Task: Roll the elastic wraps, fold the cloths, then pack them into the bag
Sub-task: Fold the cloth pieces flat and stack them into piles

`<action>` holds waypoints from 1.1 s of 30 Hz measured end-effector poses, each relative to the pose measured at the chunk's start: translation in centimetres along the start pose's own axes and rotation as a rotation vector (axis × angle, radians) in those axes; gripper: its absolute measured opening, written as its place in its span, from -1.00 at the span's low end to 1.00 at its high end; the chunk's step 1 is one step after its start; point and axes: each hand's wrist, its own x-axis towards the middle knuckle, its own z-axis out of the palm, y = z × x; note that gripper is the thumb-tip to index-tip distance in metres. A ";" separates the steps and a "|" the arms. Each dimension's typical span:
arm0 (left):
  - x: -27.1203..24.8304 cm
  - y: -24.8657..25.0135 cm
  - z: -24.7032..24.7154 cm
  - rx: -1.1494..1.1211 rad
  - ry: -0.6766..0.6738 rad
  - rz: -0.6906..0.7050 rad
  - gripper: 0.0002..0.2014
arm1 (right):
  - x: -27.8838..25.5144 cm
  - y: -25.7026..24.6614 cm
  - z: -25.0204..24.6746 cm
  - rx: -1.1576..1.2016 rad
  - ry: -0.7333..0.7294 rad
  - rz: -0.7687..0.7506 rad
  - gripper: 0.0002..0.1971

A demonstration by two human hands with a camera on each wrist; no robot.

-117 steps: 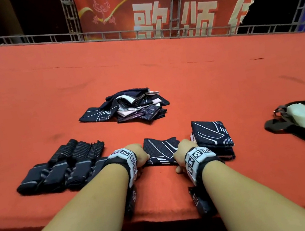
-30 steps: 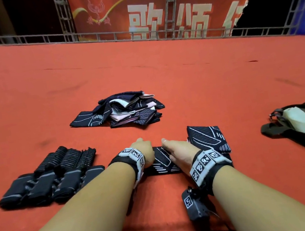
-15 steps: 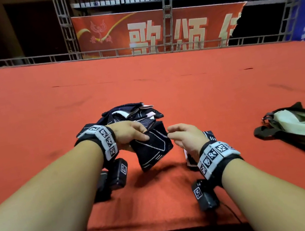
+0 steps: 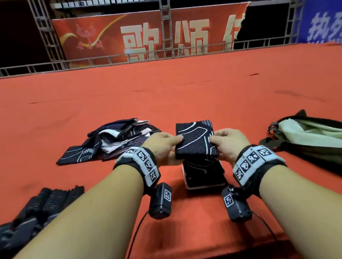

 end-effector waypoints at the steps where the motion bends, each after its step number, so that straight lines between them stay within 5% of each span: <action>1: 0.3 -0.4 0.4 0.054 0.006 -0.015 -0.86 | 0.8 0.7 -0.4 -0.065 0.013 0.002 -0.86; 4: 1.4 -1.5 0.6 0.287 0.035 -0.007 -0.80 | 2.5 2.1 -0.9 -0.287 0.019 -0.058 -0.62; 8: 2.3 -2.5 0.8 0.542 0.047 -0.016 -0.70 | 2.1 2.3 -0.4 -0.562 0.009 -0.142 -0.59; 12: 3.7 -3.7 1.4 1.065 0.229 0.060 -0.58 | 2.9 3.2 -0.5 -0.867 -0.050 -0.050 -0.60; 18: 5.7 -5.5 4.4 1.197 -0.002 0.201 -0.41 | 3.9 2.5 0.1 -0.978 0.055 -0.129 -0.57; 23: 5.2 -8.1 6.1 1.262 -0.071 0.064 -0.33 | 5.2 5.3 2.0 -1.021 -0.271 -0.081 -0.42; 33: 5.0 -8.5 5.9 1.094 -0.094 -0.060 -0.37 | 5.5 7.6 1.9 -0.834 -0.310 -0.035 -0.41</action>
